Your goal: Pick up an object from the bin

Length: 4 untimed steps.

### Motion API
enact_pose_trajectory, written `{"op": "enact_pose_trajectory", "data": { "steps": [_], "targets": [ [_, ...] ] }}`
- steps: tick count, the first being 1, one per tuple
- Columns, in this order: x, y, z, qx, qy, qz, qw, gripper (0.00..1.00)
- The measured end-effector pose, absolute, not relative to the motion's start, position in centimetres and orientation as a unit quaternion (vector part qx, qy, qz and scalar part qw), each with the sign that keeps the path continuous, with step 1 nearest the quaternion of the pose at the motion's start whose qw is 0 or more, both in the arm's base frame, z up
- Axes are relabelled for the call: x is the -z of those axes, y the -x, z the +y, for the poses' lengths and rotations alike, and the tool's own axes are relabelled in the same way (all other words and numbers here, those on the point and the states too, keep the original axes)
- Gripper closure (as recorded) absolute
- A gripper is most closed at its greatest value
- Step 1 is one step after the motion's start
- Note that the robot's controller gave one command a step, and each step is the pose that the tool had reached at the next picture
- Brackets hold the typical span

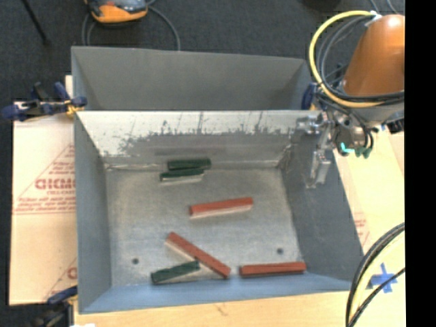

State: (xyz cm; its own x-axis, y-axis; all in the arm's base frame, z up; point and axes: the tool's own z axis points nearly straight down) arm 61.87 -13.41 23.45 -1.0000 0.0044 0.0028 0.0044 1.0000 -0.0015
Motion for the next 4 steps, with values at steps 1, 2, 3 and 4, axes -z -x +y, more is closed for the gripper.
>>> {"op": "enact_pose_trajectory", "data": {
  "steps": [1, 2, 3, 4],
  "targets": [
    [-23.9, -62.0, -13.4, -0.001, 0.001, -1.000, -0.003, 0.00],
    [-19.0, -61.1, -11.9, -0.002, -0.007, -1.000, -0.005, 0.00],
    [-12.1, -60.8, -10.0, 0.000, 0.009, -1.000, -0.004, 0.00],
    [-8.9, -63.5, -8.1, -0.001, -0.041, -0.999, -0.002, 0.00]
  ]
}}
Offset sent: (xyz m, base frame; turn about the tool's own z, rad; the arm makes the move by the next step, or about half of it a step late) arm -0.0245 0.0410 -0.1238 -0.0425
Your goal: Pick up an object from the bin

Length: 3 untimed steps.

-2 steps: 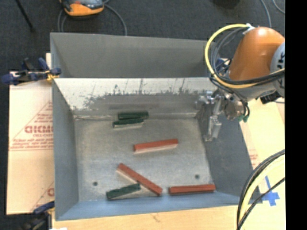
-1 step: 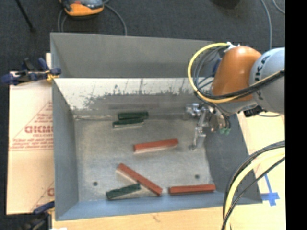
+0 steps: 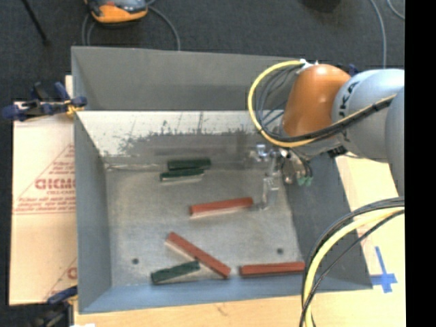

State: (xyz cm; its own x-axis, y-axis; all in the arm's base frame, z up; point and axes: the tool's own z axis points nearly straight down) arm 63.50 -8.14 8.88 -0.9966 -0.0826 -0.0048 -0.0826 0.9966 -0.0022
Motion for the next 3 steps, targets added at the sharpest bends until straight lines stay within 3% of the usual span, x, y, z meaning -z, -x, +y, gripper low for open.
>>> {"op": "enact_pose_trajectory", "data": {
  "steps": [1, 2, 3],
  "targets": [
    [-7.4, -59.7, -4.8, 0.001, 0.017, 1.000, 0.002, 1.00],
    [-7.4, -59.7, -4.8, 0.001, 0.018, 1.000, 0.002, 1.00],
    [-21.9, -64.9, -8.2, 0.002, 0.013, 1.000, 0.004, 1.00]
  ]
}}
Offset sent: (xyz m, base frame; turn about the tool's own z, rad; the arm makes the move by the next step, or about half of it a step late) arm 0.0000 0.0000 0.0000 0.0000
